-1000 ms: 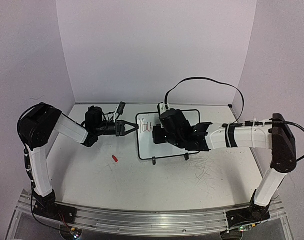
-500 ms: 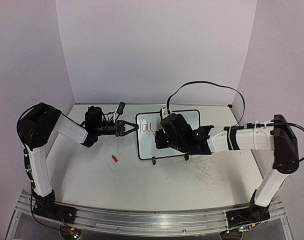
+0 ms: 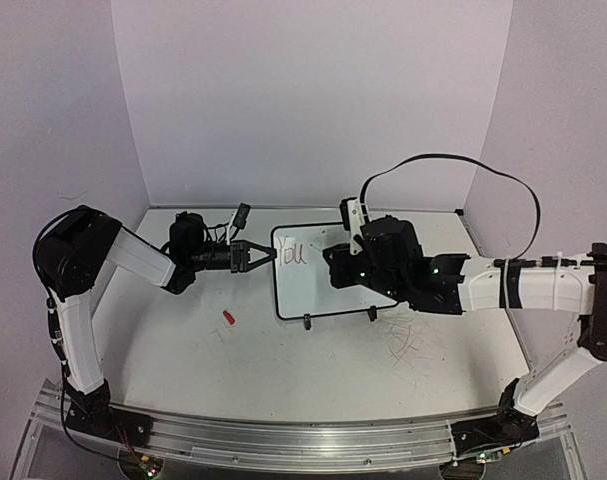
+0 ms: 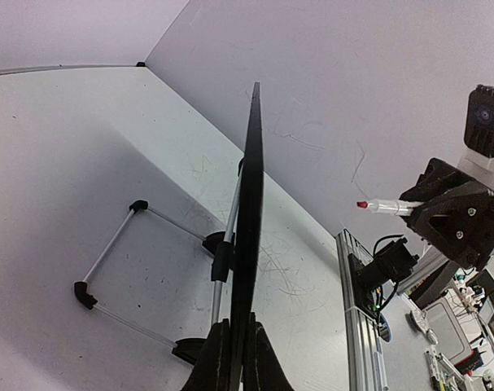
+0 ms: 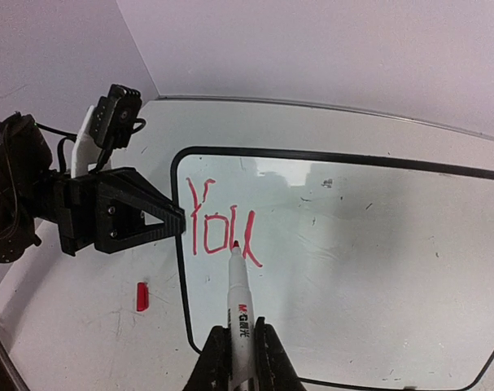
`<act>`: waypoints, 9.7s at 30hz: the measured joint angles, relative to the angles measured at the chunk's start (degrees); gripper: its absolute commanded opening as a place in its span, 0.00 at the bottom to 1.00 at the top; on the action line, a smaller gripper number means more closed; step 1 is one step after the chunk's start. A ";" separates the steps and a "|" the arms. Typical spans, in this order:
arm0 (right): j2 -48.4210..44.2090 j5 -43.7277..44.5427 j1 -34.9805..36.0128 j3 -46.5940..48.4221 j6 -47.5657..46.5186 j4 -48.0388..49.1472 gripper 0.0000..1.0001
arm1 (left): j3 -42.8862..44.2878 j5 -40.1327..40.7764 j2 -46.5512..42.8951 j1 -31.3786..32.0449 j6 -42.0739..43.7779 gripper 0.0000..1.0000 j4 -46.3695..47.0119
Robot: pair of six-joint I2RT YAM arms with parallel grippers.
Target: Write a sentence on the whiteboard
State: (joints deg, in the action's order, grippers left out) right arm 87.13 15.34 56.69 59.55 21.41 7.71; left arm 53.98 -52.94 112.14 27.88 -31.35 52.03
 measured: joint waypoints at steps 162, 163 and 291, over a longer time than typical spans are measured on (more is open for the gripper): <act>10.78 4.69 -1.67 8.10 4.07 -6.97 0.00 | 0.02 0.50 -0.74 0.26 1.14 0.00 -2.12; 10.78 4.68 -1.63 8.01 4.20 -6.99 0.00 | 0.02 0.50 -0.74 0.26 1.14 0.00 -2.12; 6.69 1.30 -4.04 3.21 2.07 -2.52 0.00 | 0.04 0.17 -0.76 0.35 1.49 0.00 -2.17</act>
State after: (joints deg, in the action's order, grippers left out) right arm 93.82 16.64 52.64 62.76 23.48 5.19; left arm 54.02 -52.77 111.38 28.23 -29.87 49.86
